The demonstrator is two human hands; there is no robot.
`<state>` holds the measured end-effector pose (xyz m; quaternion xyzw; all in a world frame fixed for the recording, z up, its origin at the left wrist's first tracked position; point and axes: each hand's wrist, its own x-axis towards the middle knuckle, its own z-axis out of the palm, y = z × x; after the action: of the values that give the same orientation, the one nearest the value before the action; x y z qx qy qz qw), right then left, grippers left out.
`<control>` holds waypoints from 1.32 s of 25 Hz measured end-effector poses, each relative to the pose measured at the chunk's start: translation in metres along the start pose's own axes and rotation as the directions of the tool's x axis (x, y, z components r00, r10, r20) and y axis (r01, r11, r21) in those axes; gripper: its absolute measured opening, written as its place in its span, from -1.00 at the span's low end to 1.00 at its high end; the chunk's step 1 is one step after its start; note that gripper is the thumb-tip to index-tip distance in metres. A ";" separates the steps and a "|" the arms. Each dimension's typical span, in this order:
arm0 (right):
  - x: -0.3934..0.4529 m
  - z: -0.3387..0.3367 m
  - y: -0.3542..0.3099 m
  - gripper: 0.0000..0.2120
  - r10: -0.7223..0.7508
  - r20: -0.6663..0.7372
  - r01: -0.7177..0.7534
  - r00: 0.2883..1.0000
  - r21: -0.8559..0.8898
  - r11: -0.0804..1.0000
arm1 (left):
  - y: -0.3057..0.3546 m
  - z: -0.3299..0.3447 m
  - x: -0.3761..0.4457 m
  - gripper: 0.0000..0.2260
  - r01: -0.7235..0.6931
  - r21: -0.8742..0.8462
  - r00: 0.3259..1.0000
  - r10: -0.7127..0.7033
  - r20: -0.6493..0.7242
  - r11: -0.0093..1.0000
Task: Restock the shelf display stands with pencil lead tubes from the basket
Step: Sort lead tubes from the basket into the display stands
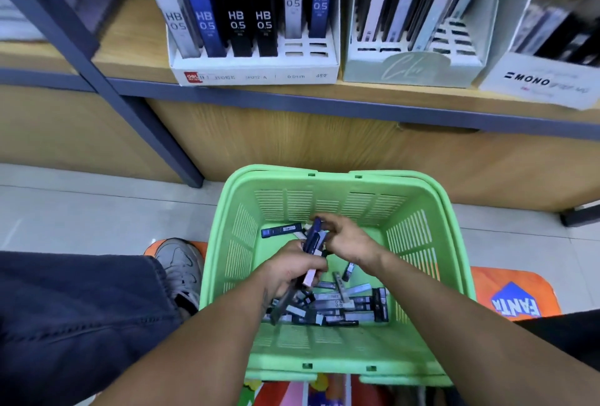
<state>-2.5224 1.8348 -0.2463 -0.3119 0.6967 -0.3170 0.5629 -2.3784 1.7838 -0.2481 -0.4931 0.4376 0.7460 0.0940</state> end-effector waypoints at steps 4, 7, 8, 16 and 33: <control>-0.009 -0.006 -0.004 -0.42 0.104 0.068 -0.089 0.992 -0.197 0.976 | 0.008 0.004 -0.004 -0.86 0.025 -0.086 1.000 -0.026 -0.013 0.996; -0.014 -0.007 -0.009 -0.30 0.080 0.021 -0.077 0.997 -0.085 0.993 | 0.016 0.009 -0.003 -0.82 0.008 -0.101 0.998 -0.014 -0.060 0.995; -0.015 -0.008 -0.010 -0.26 0.094 -0.013 -0.093 0.996 0.040 0.995 | 0.018 0.009 -0.002 -0.77 -0.010 -0.127 0.996 -0.002 -0.091 0.992; -0.047 -0.012 0.005 -0.56 0.235 0.595 -0.422 0.768 0.196 0.885 | 0.033 0.013 -0.005 -0.89 -0.263 -0.351 0.943 0.163 -0.289 0.899; -0.115 -0.121 -0.121 -0.83 -0.031 0.278 0.077 0.960 -0.157 0.985 | 0.142 0.001 -0.121 -0.85 -0.409 0.024 0.913 0.408 0.011 0.912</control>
<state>-2.6124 1.8636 -0.0624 -0.4176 0.6272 -0.2266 0.6172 -2.3998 1.7345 -0.0696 -0.3876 0.5401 0.7449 -0.0565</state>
